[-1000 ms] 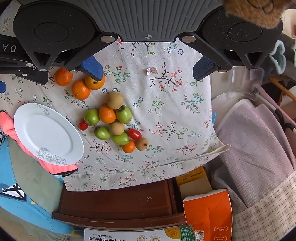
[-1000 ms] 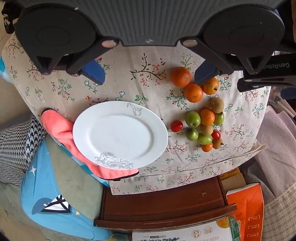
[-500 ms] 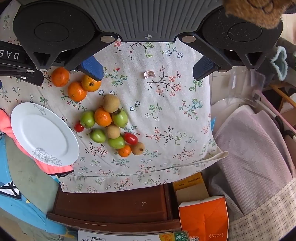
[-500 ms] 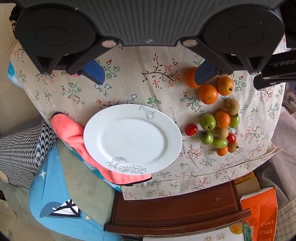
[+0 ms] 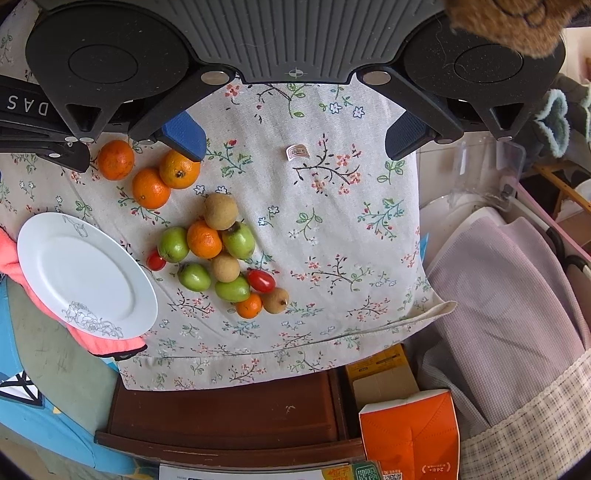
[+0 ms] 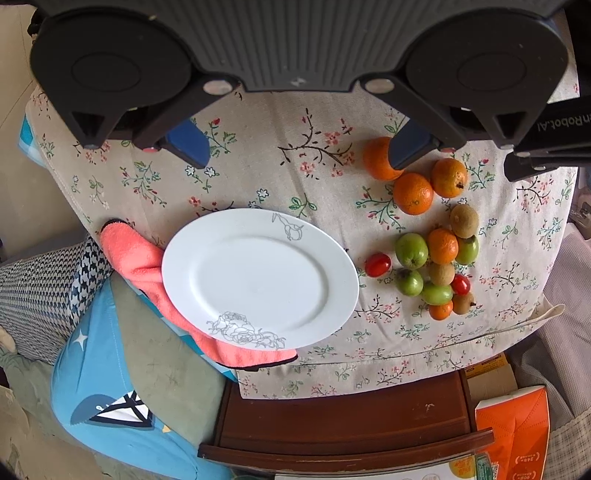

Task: Organize fruits
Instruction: 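Move both tools over the fruit pile toward the oranges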

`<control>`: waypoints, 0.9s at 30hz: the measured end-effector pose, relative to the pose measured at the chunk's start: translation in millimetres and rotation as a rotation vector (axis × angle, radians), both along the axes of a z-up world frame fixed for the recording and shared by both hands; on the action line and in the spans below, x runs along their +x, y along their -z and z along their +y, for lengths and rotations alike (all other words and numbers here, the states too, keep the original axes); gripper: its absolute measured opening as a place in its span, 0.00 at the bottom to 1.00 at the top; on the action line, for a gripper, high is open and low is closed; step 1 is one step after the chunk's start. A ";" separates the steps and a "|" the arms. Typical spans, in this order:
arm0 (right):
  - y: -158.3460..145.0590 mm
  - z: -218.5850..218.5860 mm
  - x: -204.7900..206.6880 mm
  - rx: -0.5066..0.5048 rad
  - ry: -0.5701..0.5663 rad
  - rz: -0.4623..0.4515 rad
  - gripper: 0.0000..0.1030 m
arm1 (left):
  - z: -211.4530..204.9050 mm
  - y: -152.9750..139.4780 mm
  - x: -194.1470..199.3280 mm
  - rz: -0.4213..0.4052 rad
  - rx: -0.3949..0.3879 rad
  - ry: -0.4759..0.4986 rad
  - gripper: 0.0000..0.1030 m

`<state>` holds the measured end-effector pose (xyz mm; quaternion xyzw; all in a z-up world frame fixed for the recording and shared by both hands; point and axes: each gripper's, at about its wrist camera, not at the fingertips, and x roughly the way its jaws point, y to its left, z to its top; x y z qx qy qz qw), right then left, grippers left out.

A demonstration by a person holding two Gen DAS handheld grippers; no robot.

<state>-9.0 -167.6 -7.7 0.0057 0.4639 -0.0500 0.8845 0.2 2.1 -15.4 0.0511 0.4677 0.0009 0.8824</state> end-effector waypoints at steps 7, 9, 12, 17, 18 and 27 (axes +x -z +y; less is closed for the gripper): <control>0.5 0.5 0.2 -0.008 -0.002 -0.001 0.99 | 0.5 0.3 -0.4 0.000 0.001 0.000 1.00; 0.7 1.3 -0.2 -0.010 -0.002 -0.001 0.99 | 0.3 0.3 -0.5 0.000 0.001 0.000 1.00; 0.7 1.5 -0.1 -0.010 -0.002 -0.001 0.99 | 0.4 0.2 -0.4 0.000 0.002 0.000 1.00; 1.0 2.4 0.0 -0.016 -0.006 -0.002 0.99 | 1.6 2.0 -1.9 0.002 0.000 -0.002 1.00; 1.1 2.5 0.0 -0.017 -0.006 -0.001 0.99 | 1.8 2.5 -2.2 0.003 0.000 -0.003 1.00; 1.6 2.7 -0.1 -0.022 -0.007 -0.001 0.99 | 0.1 3.4 -1.2 0.006 0.008 -0.001 1.00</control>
